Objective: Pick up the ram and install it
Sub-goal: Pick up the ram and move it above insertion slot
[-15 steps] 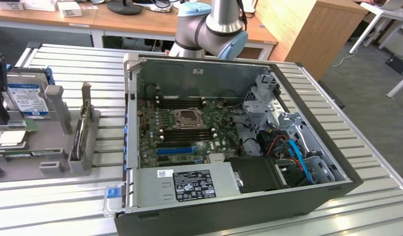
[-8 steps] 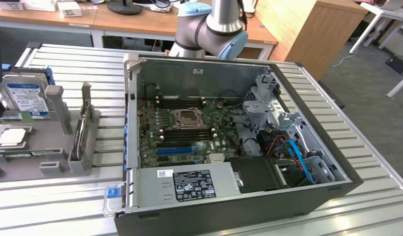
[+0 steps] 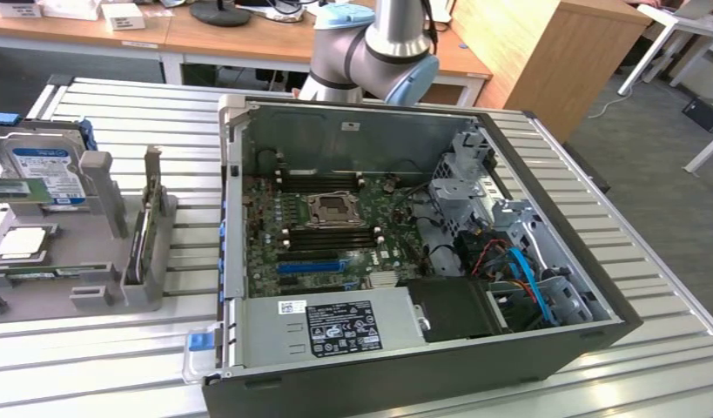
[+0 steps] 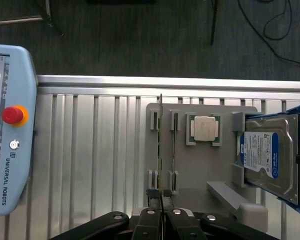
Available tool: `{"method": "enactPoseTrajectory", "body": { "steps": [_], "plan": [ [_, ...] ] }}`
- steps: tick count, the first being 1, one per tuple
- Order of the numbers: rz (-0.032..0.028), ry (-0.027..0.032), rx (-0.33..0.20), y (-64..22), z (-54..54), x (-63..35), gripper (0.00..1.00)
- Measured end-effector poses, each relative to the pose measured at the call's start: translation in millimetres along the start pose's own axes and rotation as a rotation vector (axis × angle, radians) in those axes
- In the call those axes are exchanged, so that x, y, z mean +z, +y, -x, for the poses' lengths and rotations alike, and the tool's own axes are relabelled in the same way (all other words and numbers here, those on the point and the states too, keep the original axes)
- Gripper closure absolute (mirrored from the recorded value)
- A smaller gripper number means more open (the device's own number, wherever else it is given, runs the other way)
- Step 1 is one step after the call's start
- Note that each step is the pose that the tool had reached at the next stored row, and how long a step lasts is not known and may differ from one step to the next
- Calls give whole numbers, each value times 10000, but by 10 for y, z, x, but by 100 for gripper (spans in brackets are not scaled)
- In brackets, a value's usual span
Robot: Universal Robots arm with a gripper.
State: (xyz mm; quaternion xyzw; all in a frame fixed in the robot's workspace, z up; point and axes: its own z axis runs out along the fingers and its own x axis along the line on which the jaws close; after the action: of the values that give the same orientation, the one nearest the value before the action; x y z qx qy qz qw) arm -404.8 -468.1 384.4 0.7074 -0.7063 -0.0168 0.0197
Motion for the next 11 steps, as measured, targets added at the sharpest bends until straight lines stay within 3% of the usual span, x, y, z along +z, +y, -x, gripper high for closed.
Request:
{"method": "enactPoseTrajectory", "body": {
  "steps": [11],
  "plan": [
    [1,0,0,13,-1,-323,88]
  ]
}}
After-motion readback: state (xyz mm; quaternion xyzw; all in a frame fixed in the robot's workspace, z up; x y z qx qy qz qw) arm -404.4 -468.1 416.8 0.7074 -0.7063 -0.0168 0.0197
